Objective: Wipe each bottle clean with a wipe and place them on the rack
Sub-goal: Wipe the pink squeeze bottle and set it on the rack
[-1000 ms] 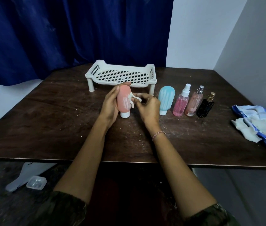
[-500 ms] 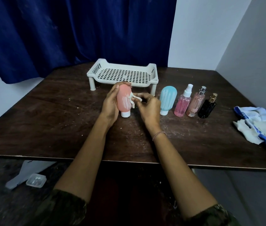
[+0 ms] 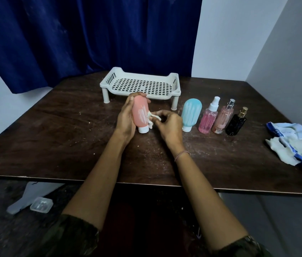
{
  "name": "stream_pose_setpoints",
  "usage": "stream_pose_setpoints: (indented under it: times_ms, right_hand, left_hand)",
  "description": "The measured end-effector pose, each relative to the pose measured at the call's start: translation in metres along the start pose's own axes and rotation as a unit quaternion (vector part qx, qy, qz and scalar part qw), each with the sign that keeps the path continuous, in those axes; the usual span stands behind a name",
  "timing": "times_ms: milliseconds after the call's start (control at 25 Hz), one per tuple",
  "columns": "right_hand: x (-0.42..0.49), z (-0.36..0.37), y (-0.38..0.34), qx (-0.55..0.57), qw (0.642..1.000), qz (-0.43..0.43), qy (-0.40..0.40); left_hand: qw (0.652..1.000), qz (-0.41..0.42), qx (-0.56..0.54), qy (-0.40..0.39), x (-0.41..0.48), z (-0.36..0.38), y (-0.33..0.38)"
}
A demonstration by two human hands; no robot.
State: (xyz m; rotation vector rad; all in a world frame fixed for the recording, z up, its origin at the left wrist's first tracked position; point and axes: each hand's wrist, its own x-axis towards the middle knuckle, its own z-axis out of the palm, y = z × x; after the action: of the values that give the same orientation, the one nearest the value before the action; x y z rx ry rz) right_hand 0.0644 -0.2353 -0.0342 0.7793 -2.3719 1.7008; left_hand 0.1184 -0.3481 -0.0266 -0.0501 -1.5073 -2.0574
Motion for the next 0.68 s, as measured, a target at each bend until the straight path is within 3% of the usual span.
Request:
stream_pose_setpoints:
  times_ms: [280, 520, 680]
  right_hand:
    - [-0.002, 0.000, 0.004, -0.007, 0.999, 0.030, -0.039]
    - [-0.010, 0.008, -0.006, -0.055, 0.995, -0.077, 0.006]
    - [-0.012, 0.009, -0.009, -0.051, 0.991, -0.126, -0.011]
  left_hand:
    - [0.999, -0.011, -0.015, 0.041, 0.001, -0.002, 0.000]
    - [0.997, -0.014, -0.040, 0.060, 0.004, -0.003, -0.001]
    - [0.996, -0.008, -0.043, 0.072, 0.006, -0.006, -0.003]
